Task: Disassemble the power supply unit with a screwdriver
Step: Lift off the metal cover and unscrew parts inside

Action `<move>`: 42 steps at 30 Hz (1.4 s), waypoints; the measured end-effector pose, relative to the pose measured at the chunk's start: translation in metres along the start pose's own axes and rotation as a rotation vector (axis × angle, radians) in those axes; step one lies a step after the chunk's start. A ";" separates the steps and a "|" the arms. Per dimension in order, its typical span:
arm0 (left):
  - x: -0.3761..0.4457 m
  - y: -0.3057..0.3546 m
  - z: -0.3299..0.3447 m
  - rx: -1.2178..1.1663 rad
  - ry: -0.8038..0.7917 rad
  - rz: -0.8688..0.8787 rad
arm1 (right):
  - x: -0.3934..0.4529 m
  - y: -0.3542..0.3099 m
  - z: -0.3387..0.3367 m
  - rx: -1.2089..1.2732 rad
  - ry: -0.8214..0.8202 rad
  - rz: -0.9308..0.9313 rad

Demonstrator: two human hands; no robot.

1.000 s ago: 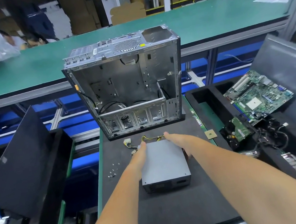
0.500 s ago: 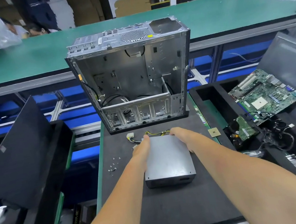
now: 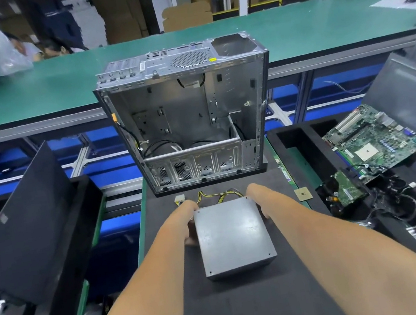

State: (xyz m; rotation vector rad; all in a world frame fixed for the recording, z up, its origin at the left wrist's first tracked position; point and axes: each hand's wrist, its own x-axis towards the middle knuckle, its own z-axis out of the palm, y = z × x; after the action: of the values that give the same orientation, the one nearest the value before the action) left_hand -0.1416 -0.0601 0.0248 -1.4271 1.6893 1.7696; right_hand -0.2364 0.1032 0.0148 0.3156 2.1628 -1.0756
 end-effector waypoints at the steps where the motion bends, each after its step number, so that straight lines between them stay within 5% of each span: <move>1: 0.000 0.002 -0.002 0.020 -0.010 0.006 | -0.001 -0.003 -0.002 -0.032 -0.031 0.028; 4: 0.003 0.005 -0.007 0.027 -0.049 -0.008 | -0.002 -0.003 -0.008 0.099 -0.085 0.187; 18: 0.022 0.011 -0.001 0.085 -0.063 -0.025 | 0.021 -0.001 -0.009 0.061 -0.094 0.234; 29: 0.018 -0.008 -0.003 -0.166 -0.010 -0.076 | 0.016 0.009 -0.004 0.248 -0.111 0.270; 36: 0.016 -0.008 0.003 -0.200 -0.013 -0.061 | 0.014 0.013 -0.007 0.161 -0.072 0.219; 42: 0.023 -0.005 0.003 -0.083 0.013 -0.044 | 0.017 0.008 -0.007 -0.082 -0.023 0.000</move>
State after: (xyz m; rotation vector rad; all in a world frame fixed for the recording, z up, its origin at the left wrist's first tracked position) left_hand -0.1494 -0.0650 0.0031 -1.5014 1.5958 1.8301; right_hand -0.2478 0.1122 0.0012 0.2643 2.1799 -0.9829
